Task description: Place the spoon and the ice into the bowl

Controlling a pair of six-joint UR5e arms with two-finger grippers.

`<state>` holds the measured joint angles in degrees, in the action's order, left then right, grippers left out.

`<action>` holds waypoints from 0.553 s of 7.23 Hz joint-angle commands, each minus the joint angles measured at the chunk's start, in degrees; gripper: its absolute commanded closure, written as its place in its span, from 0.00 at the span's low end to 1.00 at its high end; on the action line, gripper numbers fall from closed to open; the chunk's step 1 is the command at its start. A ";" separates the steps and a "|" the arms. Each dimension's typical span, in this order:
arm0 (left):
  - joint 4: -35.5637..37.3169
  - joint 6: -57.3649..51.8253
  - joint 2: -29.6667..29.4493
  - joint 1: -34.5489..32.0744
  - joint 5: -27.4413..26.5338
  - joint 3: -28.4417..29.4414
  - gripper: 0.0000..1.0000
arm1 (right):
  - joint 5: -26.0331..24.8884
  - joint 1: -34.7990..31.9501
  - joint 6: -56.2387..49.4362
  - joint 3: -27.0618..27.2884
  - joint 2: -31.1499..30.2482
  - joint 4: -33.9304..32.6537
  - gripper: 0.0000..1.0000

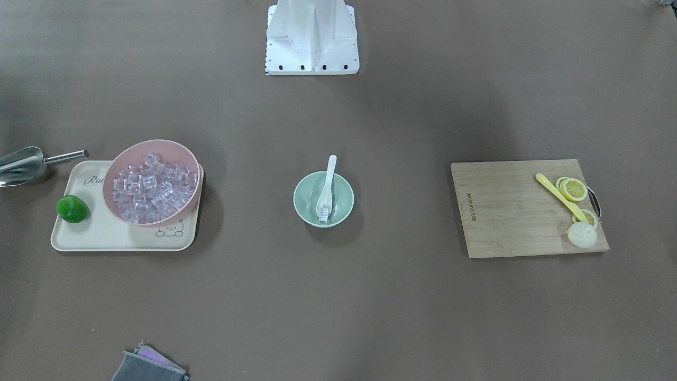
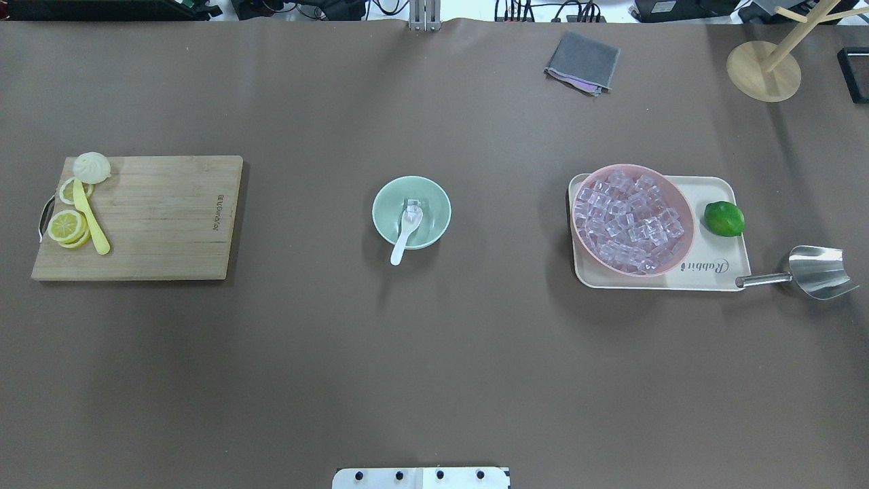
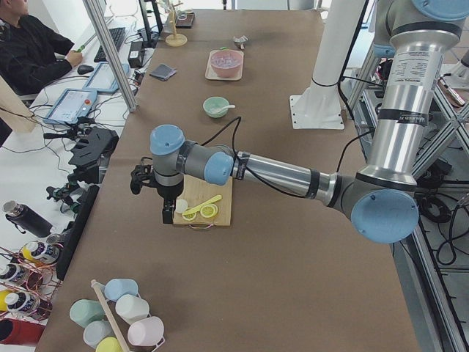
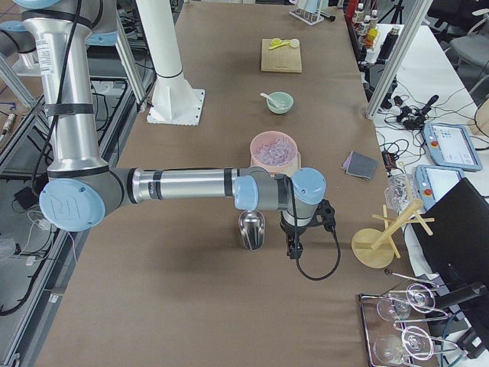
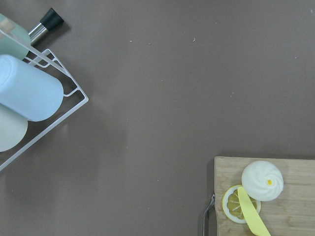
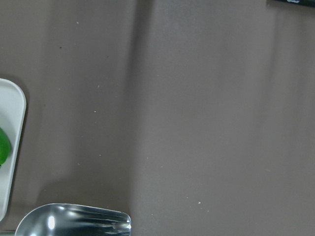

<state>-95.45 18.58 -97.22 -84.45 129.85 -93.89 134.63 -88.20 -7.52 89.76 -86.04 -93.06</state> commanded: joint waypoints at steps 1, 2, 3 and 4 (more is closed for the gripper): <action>-1.06 0.14 3.60 -0.71 0.76 -0.33 0.02 | 0.20 -1.28 0.40 0.07 -0.71 -1.16 0.00; -1.06 0.15 5.44 -0.97 0.76 -1.90 0.02 | 0.20 -1.28 0.40 0.15 -0.88 -1.16 0.00; -0.97 0.15 6.42 -1.06 0.67 -2.87 0.02 | 0.20 -1.28 0.57 0.33 -0.88 -1.16 0.00; -0.97 0.15 6.52 -0.98 0.41 -2.70 0.02 | 0.20 -1.28 1.19 0.59 -0.88 -1.16 0.00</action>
<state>-96.43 18.72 -91.39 -85.41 130.48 -96.22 134.82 -89.44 -6.86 90.08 -86.88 -94.18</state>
